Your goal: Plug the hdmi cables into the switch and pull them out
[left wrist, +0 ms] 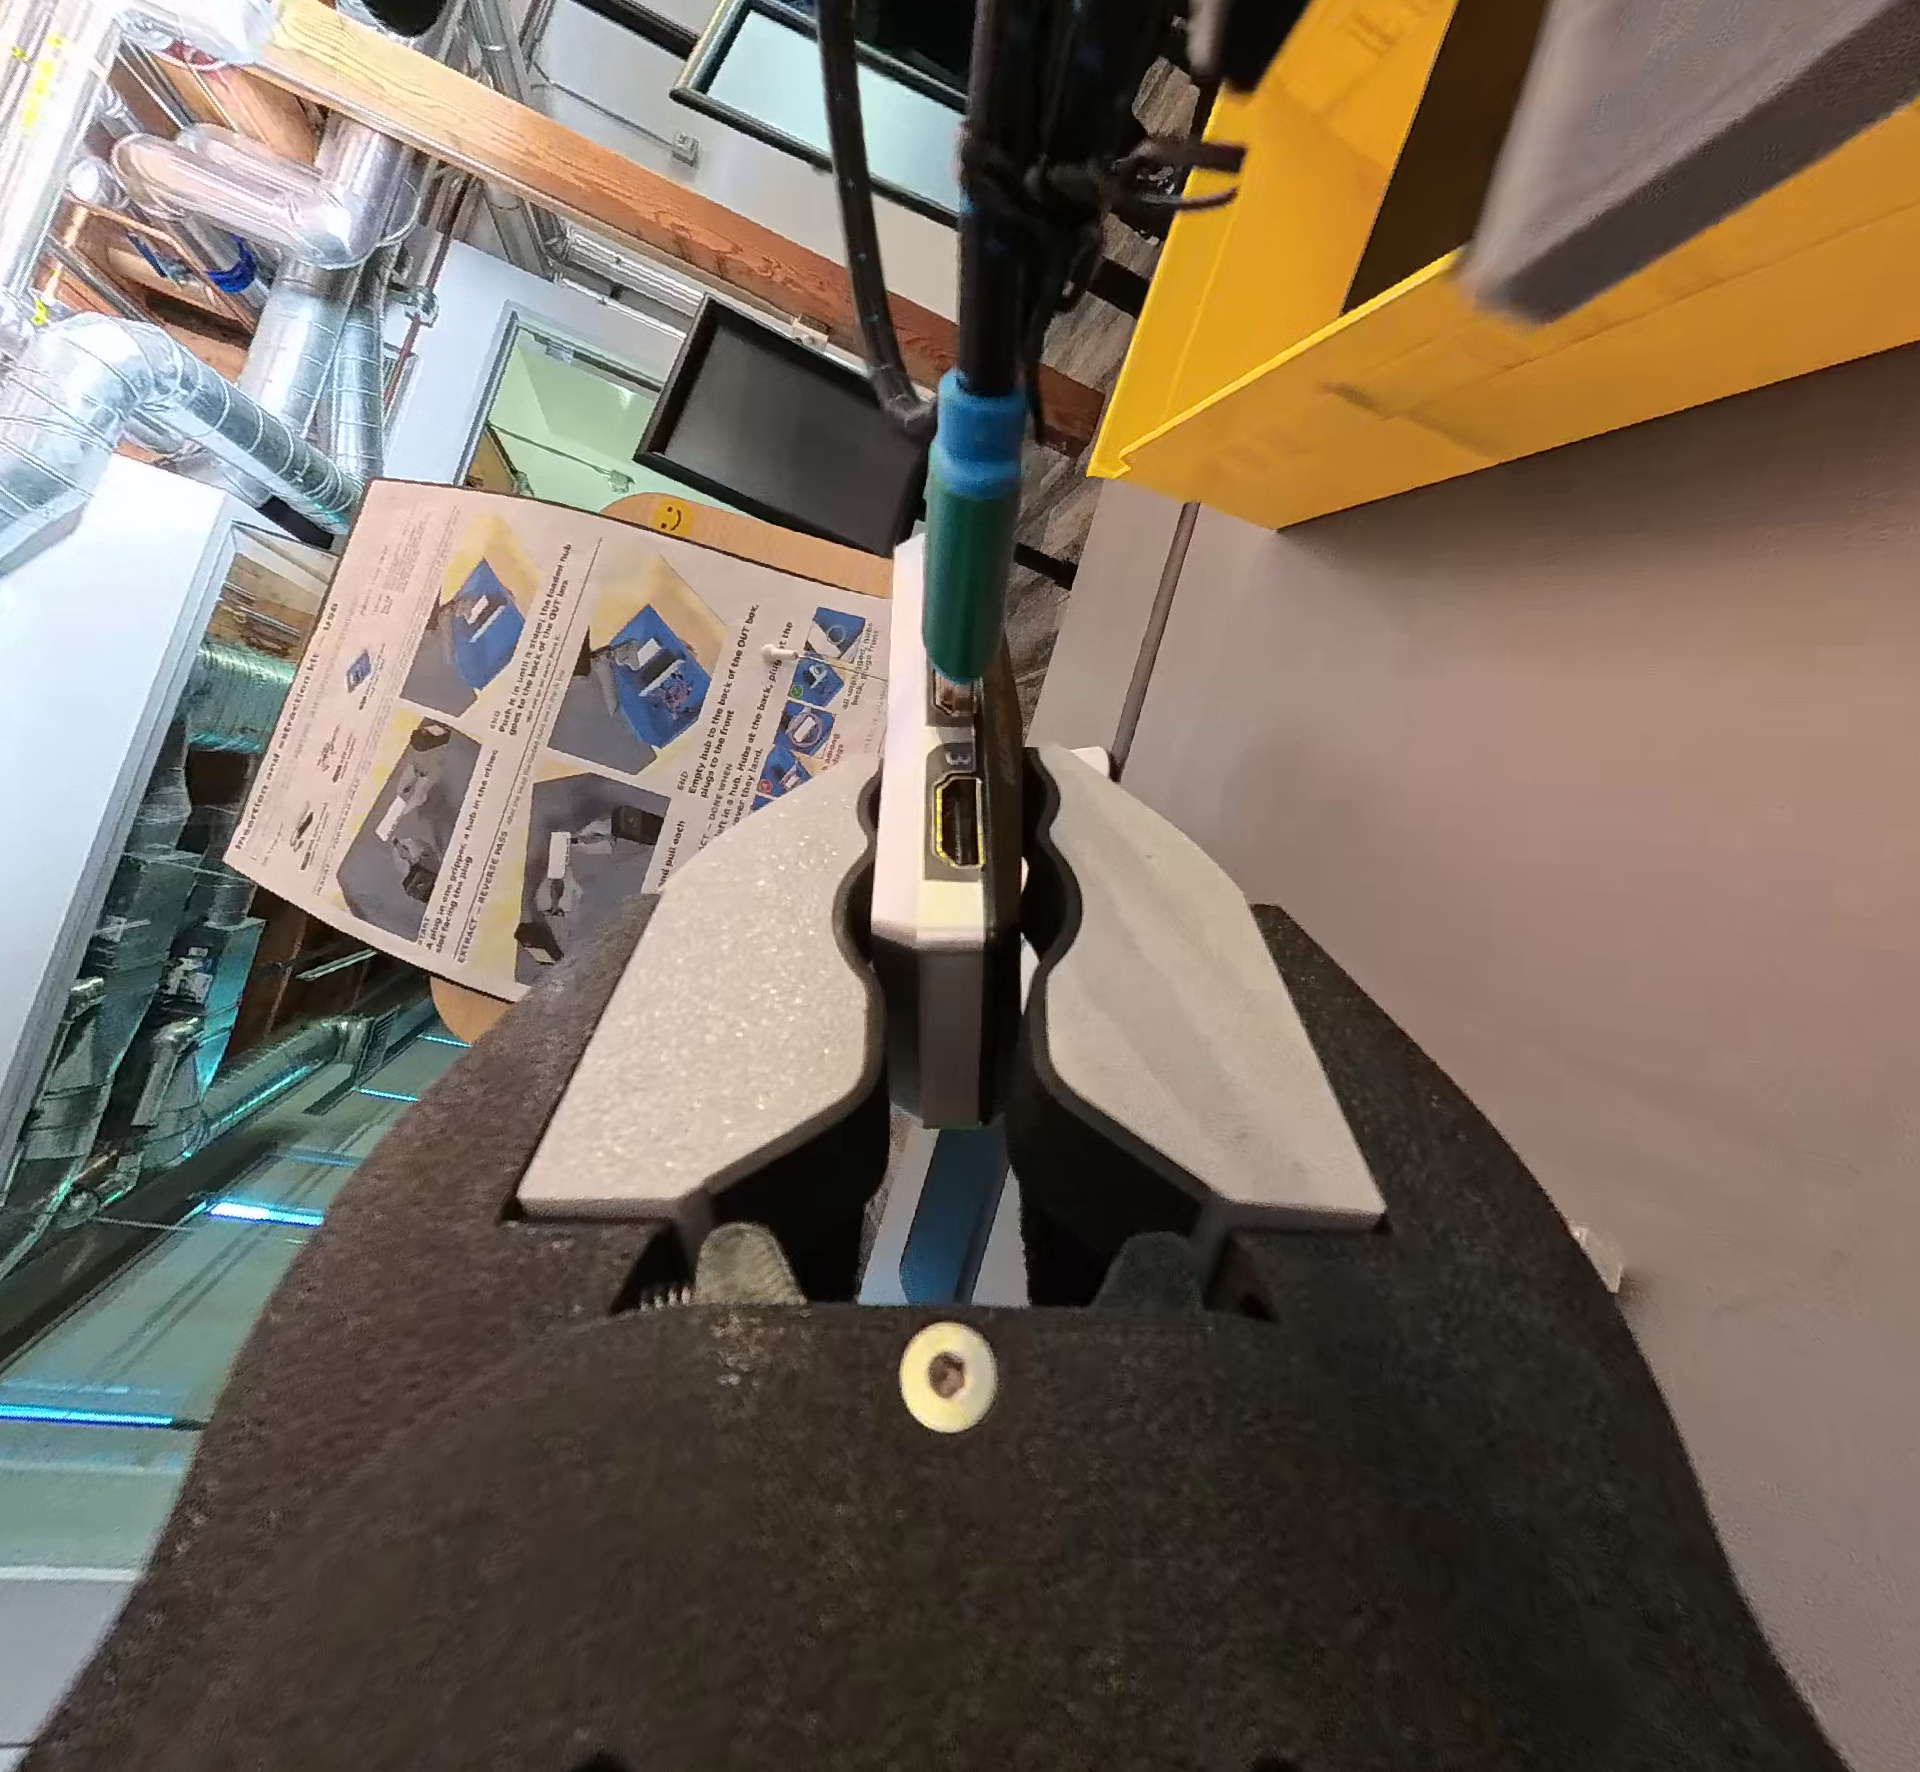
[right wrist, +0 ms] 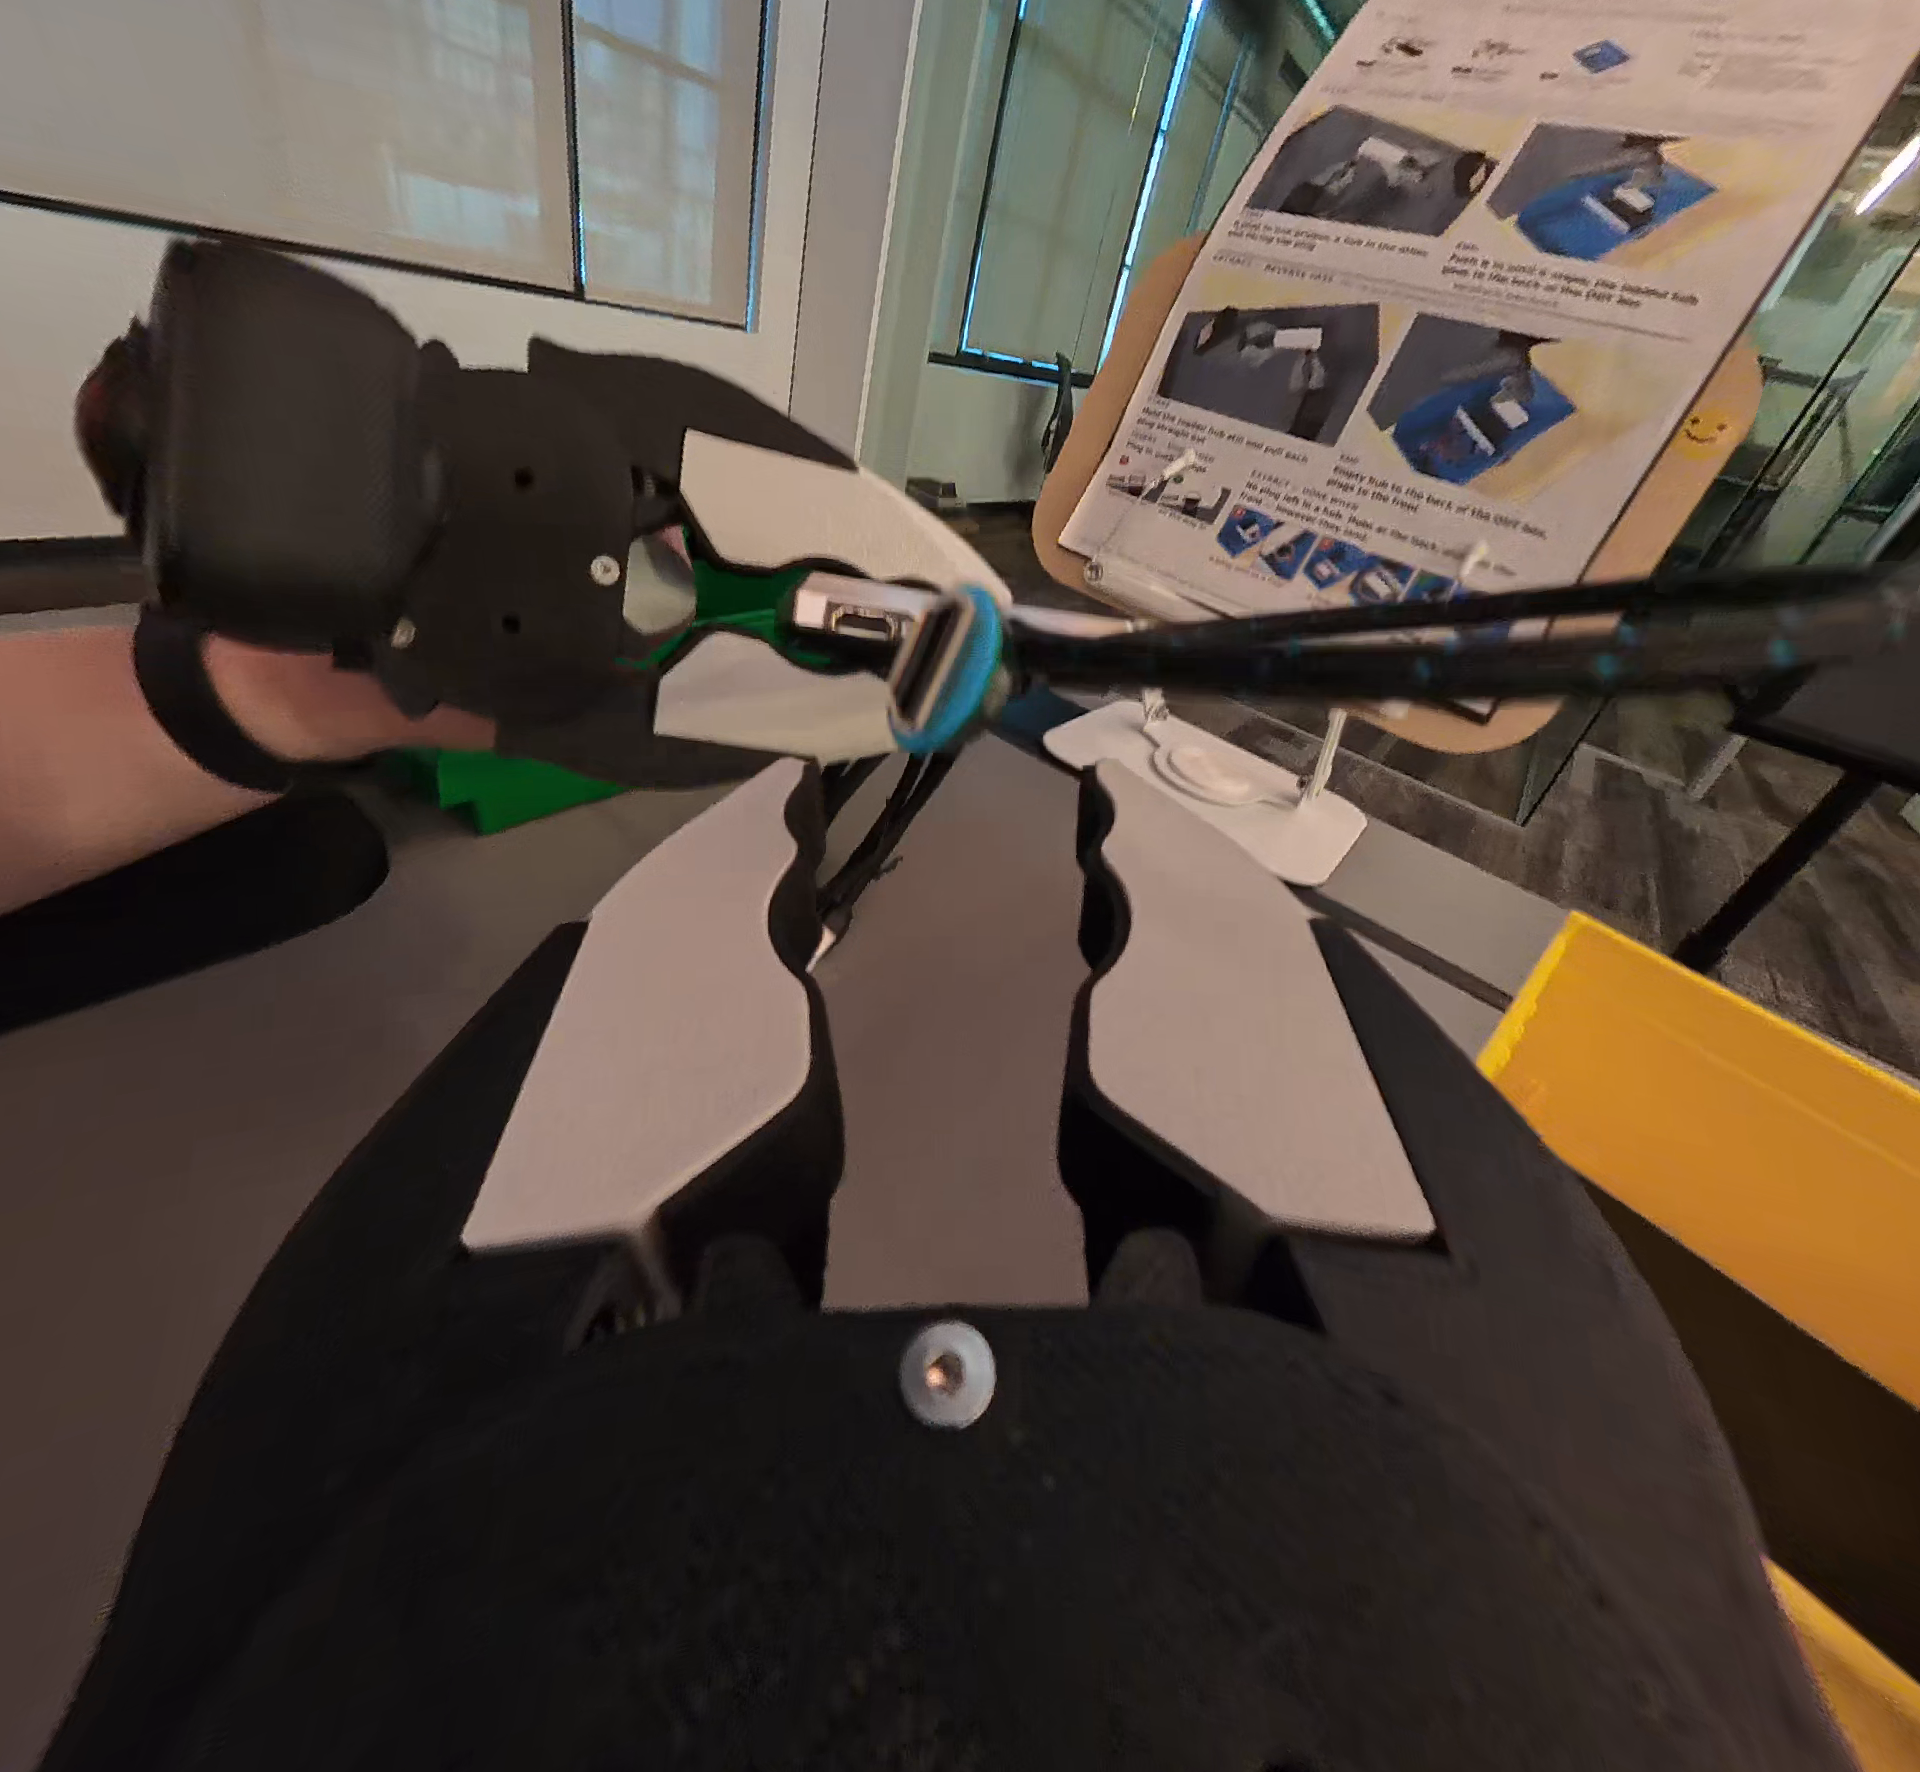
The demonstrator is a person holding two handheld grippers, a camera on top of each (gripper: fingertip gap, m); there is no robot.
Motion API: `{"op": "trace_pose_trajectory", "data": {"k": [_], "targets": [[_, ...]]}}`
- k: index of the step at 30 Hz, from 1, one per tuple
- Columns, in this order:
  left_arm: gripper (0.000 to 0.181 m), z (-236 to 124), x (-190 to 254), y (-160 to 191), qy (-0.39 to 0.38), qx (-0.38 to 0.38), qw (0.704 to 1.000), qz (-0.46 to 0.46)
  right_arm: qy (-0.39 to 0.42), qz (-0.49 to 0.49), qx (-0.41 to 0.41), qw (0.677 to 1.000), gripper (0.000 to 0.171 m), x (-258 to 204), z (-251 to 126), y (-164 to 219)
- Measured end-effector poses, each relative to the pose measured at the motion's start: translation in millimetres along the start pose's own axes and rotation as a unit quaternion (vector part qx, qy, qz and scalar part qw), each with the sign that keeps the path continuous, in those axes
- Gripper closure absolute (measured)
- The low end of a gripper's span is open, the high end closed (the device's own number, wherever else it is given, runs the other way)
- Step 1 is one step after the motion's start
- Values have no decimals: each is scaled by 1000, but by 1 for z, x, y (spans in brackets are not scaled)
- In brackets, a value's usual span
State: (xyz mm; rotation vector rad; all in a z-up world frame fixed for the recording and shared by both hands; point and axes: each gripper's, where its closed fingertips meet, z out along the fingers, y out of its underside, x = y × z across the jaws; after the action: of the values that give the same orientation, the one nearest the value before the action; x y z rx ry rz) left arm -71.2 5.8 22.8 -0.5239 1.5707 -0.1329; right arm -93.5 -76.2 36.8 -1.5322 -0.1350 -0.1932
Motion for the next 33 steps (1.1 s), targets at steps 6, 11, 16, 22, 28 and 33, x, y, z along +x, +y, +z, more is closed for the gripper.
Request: {"op": "trace_pose_trajectory", "data": {"k": [6,11,16,22,28,33], "targets": [[159,1,9,-4,9,4,1000,5,17,-27,24,999,127,3,19,-7],[159,1,11,-6,11,8,1000,6,16,-41,16,999,137,3,24,-9],[159,1,15,-8,13,9,1000,15,12,-38,5,999,143,4,27,-6],[158,2,17,-8,14,9,1000,25,11,-57,-28,998,148,6,26,0],[159,2,18,-7,7,8,999,37,2,-61,-50,997,151,6,26,4],[159,0,17,-9,-4,14,998,58,-9,-58,-57,997,152,4,24,3]]}}
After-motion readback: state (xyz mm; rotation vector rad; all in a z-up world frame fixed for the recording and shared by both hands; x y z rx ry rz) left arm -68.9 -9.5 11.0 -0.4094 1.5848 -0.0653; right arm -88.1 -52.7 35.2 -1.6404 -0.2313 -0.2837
